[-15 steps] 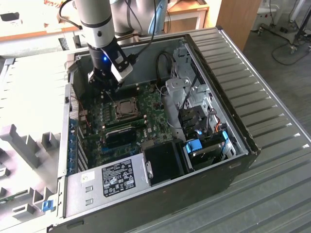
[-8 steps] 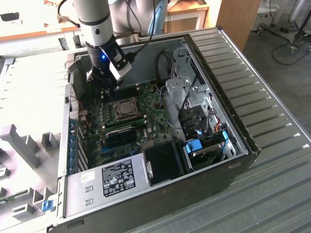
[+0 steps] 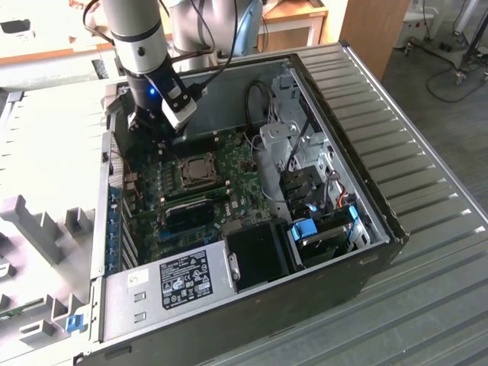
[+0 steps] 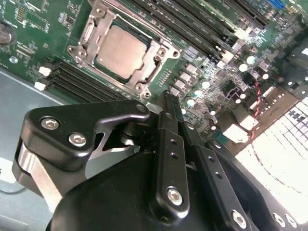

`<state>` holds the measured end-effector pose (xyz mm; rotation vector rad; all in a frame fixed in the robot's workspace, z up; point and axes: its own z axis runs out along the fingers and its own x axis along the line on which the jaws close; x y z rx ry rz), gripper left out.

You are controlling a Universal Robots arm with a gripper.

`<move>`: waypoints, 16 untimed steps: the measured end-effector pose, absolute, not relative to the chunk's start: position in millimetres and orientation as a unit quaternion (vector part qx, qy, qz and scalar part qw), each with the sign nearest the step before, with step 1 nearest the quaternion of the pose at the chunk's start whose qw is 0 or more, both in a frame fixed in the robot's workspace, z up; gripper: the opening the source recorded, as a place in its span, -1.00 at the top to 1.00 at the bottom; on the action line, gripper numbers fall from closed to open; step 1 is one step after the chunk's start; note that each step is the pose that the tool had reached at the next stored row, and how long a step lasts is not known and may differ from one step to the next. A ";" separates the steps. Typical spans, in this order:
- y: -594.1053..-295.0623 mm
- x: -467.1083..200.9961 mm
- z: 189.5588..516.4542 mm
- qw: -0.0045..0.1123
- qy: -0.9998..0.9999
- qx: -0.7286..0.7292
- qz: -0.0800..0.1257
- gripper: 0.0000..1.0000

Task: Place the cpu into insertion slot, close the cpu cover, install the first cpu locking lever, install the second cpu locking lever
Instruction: 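Install the first cpu locking lever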

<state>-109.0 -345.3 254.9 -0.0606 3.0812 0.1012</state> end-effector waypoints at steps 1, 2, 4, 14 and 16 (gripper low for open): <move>-345.3 -110.1 254.9 0.030 0.999 -0.020 0.033 0.79; -345.3 -110.5 254.9 0.030 0.999 -0.020 0.038 0.79; -345.5 -110.7 254.8 0.031 0.998 -0.019 0.056 0.79; -346.3 -124.4 254.5 0.037 0.996 -0.019 0.080 0.79; -346.4 -127.5 254.4 0.037 0.996 -0.019 0.080 0.79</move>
